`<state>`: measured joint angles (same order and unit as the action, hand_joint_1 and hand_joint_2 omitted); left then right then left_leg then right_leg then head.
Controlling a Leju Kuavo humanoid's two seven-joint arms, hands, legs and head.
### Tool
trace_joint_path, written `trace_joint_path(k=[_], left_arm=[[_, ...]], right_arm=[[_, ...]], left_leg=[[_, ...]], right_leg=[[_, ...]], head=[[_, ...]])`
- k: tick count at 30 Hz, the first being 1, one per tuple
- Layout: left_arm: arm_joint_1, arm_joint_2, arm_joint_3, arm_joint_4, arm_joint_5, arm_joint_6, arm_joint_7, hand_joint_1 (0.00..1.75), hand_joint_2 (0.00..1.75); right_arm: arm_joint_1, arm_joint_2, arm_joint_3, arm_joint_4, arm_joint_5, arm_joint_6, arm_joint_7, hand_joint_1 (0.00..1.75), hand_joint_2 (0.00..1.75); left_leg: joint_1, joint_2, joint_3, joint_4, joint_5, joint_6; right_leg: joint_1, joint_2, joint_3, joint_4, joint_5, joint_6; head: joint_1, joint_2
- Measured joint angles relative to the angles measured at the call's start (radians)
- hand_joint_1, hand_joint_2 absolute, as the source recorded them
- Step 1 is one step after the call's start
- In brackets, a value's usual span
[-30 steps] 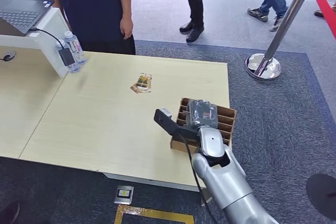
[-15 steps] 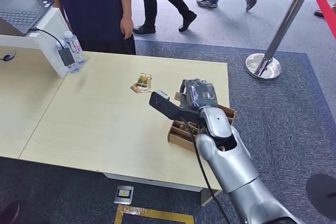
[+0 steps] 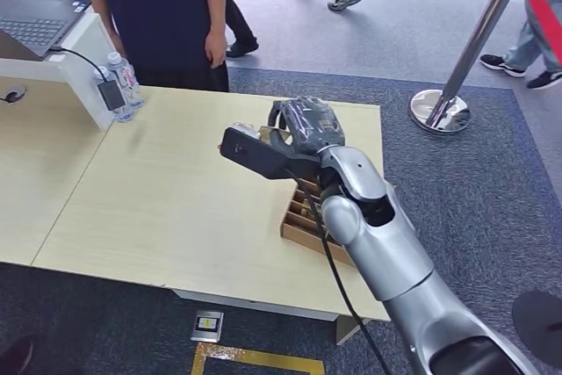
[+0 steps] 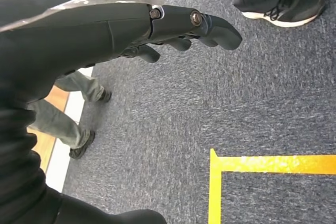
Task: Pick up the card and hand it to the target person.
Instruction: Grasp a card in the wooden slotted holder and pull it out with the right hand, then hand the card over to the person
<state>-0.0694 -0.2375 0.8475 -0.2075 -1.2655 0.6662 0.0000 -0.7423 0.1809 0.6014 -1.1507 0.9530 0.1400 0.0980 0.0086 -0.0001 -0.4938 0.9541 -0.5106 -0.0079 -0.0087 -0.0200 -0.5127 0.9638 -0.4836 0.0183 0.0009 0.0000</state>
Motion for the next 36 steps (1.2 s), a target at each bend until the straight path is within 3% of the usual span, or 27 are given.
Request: trace_joint_path(k=[10, 17, 33, 34, 36], left_arm=[[-0.002, 0.0, 0.0, 0.0, -0.017, -0.01, -0.006, 0.0, 1.75], [-0.002, 0.0, 0.0, 0.0, -0.026, -0.016, -0.003, 0.0, 1.75], [-0.002, 0.0, 0.0, 0.0, -0.015, -0.017, 0.0, 0.0, 1.75], [-0.002, 0.0, 0.0, 0.0, -0.015, -0.017, 0.0, 0.0, 1.75], [-0.002, 0.0, 0.0, 0.0, -0.015, -0.017, 0.0, 0.0, 1.75]], right_arm=[[-0.124, 0.105, 0.03, 0.166, 0.072, -0.146, 0.106, 1.66, 1.75], [-0.194, 0.154, 0.034, 0.3, 0.131, -0.238, 0.127, 1.61, 1.75], [-0.272, 0.177, 0.159, 0.438, -0.002, -0.259, 0.185, 1.51, 1.75], [-0.273, 0.177, 0.167, 0.444, -0.004, -0.259, 0.186, 1.44, 1.75], [-0.274, 0.177, 0.179, 0.453, -0.005, -0.259, 0.187, 0.74, 1.75]], left_leg=[[0.0, 0.0, 0.0, 0.0, 0.0, 0.0], [0.0, 0.0, 0.0, 0.0, 0.0, 0.0], [0.0, 0.0, 0.0, 0.0, 0.0, 0.0], [0.0, 0.0, 0.0, 0.0, 0.0, 0.0], [0.0, 0.0, 0.0, 0.0, 0.0, 0.0]], right_leg=[[0.0, 0.0, 0.0, 0.001, 0.0, 0.0], [0.0, 0.0, -0.001, 0.001, 0.0, 0.0], [0.0, 0.0, -0.001, 0.001, 0.0, 0.0], [0.0, 0.0, -0.001, 0.001, 0.0, 0.0], [0.0, 0.0, -0.001, 0.001, 0.0, 0.0]], head=[[0.0, 0.0], [0.0, 0.0], [0.0, 0.0], [0.0, 0.0], [0.0, 0.0]])
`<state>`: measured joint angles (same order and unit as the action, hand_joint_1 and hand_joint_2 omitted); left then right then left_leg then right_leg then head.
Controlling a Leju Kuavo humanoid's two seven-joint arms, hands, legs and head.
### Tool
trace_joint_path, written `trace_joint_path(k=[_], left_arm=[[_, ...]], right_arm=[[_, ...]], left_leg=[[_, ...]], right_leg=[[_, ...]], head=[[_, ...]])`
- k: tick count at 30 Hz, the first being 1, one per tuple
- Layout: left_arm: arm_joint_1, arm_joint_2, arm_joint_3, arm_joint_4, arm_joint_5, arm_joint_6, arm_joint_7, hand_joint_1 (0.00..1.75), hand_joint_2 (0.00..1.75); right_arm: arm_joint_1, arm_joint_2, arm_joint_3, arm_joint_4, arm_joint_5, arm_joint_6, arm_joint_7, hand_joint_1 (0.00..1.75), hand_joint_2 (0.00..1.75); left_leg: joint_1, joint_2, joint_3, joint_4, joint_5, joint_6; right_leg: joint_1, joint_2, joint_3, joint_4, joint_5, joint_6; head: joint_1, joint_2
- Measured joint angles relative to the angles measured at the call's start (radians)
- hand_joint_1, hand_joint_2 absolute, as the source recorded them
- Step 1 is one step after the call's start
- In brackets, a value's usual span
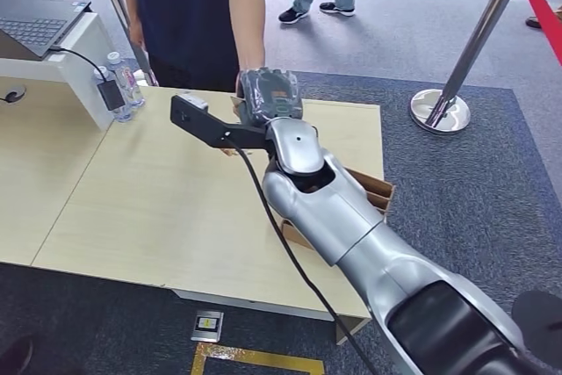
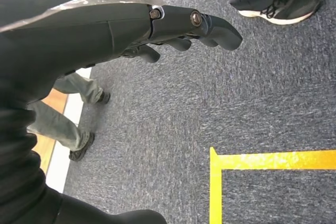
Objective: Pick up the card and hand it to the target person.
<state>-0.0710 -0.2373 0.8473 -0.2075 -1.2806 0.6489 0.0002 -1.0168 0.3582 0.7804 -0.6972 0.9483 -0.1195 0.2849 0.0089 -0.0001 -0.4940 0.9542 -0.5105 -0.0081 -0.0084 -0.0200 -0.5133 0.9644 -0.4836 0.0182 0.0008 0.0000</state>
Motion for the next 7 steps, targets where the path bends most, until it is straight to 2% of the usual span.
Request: trace_joint_path(k=[2, 3, 7], left_arm=[[0.0, 0.0, 0.0, 0.0, 0.0, 0.0, 0.0, 0.0, 1.75], [0.0, 0.0, 0.0, 0.0, 0.0, 0.0, 0.0, 0.0, 1.75], [0.0, 0.0, 0.0, 0.0, 0.0, 0.0, 0.0, 0.0, 1.75]], right_arm=[[-0.002, 0.0, 0.009, 0.009, -0.004, 0.0, 0.003, 0.06, 1.75], [-0.004, 0.0, 0.015, 0.013, -0.006, 0.0, 0.006, 0.0, 1.75], [-0.006, 0.0, 0.041, 0.028, -0.015, 0.001, 0.01, 0.0, 1.75]], left_leg=[[0.0, 0.0, 0.0, 0.0, 0.0, 0.0], [0.0, 0.0, 0.0, 0.0, 0.0, 0.0], [0.0, 0.0, 0.0, 0.0, 0.0, 0.0]], right_leg=[[0.0, 0.0, 0.0, 0.0, 0.0, 0.0], [0.0, 0.0, 0.0, 0.0, 0.0, 0.0], [0.0, 0.0, 0.0, 0.0, 0.0, 0.0]], head=[[0.0, 0.0], [0.0, 0.0], [0.0, 0.0]])
